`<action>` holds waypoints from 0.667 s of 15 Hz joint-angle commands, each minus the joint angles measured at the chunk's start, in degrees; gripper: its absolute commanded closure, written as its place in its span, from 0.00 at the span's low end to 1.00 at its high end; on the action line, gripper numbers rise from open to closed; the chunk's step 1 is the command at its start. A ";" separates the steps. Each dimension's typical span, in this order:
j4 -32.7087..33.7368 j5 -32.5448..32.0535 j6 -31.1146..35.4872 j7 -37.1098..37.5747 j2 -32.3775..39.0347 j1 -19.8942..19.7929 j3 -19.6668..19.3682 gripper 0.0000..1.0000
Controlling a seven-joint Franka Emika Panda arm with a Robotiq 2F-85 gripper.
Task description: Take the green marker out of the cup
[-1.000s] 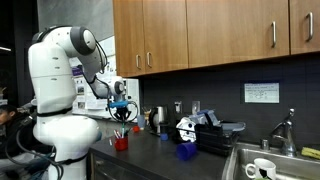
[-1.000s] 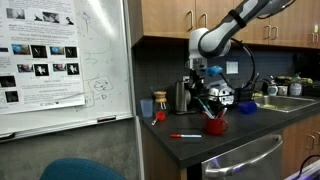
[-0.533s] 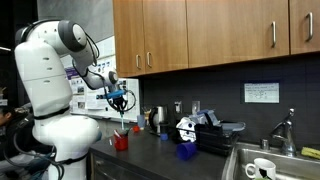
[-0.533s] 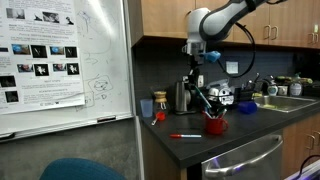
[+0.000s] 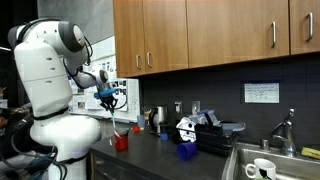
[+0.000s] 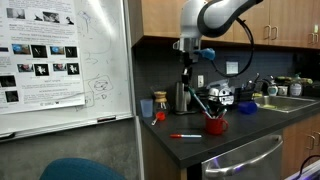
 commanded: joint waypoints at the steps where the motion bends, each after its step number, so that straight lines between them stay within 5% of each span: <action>1: 1.11 -1.01 -0.24 0.63 3.22 1.34 1.73 0.97; 10: 2.32 -4.14 -1.15 2.10 14.00 2.87 4.37 0.97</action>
